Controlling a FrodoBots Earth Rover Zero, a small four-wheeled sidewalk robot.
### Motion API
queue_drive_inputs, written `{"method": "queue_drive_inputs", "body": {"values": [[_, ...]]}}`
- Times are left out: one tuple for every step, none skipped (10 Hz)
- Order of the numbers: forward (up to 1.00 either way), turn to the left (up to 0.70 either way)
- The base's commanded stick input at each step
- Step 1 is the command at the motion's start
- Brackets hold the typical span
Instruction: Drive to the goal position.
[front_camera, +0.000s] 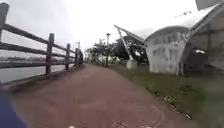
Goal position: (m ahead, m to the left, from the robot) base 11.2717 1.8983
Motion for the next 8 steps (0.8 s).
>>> {"method": "queue_drive_inputs", "body": {"values": [[0.7, 0.0], [0.7, 0.0], [0.7, 0.01], [0.7, 0.01], [0.7, 0.0], [0.7, 0.0], [0.7, 0.07], [0.7, 0.06]]}}
